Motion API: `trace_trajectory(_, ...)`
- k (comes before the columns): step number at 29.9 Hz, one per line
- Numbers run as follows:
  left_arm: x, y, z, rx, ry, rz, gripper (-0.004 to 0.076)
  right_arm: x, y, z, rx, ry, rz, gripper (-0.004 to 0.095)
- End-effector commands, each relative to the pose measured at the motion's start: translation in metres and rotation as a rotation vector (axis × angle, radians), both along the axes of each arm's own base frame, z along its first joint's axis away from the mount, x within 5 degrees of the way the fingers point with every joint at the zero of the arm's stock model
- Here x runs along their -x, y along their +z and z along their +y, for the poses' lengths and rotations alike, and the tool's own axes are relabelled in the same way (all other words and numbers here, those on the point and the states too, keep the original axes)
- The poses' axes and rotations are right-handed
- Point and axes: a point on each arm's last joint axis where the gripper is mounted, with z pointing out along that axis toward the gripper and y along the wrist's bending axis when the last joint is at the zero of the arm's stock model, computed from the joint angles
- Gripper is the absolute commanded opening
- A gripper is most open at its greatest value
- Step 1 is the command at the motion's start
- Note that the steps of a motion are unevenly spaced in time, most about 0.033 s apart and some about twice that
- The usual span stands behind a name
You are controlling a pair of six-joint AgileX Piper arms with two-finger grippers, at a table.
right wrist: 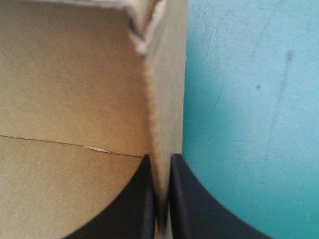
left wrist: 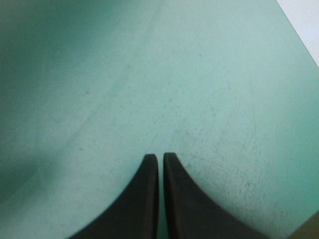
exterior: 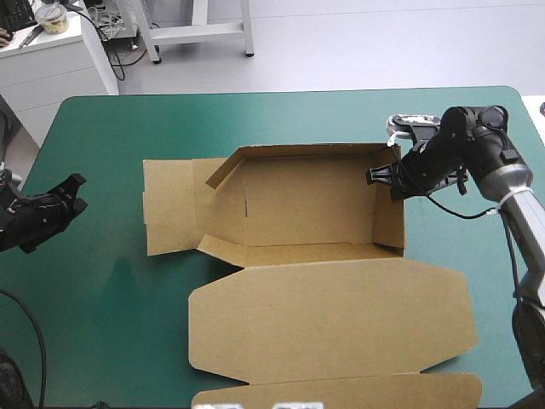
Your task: Fold the box
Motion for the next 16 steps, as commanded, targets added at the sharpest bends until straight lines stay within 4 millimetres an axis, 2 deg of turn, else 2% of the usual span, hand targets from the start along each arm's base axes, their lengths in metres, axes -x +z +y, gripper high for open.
trace_trajectory(1, 0.001, 0.019, -0.001, 0.000, 0.022, -0.077, 0.0013, -0.003, 0.012, 0.000, -0.032, -0.019, -0.050, 0.0001)
trace_trajectory(9, 0.002, 0.019, -0.002, 0.005, 0.015, -0.073, 0.0013, -0.032, -0.010, 0.004, -0.045, -0.050, -0.118, 0.0004)
trace_trajectory(14, 0.002, 0.019, -0.002, 0.005, 0.015, -0.073, 0.0008, -0.042, -0.018, 0.005, -0.036, -0.032, -0.143, 0.0009)
trace_trajectory(16, 0.002, 0.019, -0.002, 0.003, 0.015, -0.072, 0.0004, -0.043, -0.021, 0.006, -0.036, -0.012, -0.145, 0.0043)
